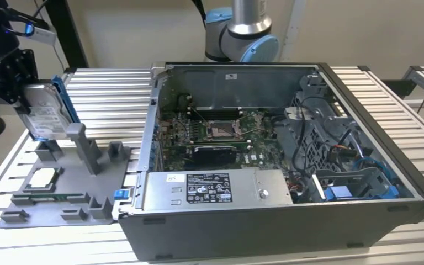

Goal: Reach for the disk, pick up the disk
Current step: 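Pick up the disk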

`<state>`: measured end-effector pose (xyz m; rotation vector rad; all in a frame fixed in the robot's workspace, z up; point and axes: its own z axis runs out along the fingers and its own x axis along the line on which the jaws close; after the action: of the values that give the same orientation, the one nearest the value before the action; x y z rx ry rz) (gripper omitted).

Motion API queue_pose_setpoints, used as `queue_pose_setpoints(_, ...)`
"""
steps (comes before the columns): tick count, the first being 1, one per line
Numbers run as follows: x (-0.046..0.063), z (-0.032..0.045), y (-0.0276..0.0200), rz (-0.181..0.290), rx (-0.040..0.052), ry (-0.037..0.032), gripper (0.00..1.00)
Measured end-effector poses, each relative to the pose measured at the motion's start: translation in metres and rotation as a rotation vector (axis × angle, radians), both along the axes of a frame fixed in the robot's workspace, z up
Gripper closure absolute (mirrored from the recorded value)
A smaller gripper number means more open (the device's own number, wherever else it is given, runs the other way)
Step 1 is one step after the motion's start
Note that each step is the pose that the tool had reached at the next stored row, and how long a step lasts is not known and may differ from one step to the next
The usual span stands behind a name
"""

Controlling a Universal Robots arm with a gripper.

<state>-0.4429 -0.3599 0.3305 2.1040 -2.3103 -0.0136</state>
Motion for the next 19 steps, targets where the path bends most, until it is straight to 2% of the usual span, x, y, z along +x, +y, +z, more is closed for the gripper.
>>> queue_pose_setpoints(19,0.0,0.0195,0.0,0.0,0.0,0.0,1.0)
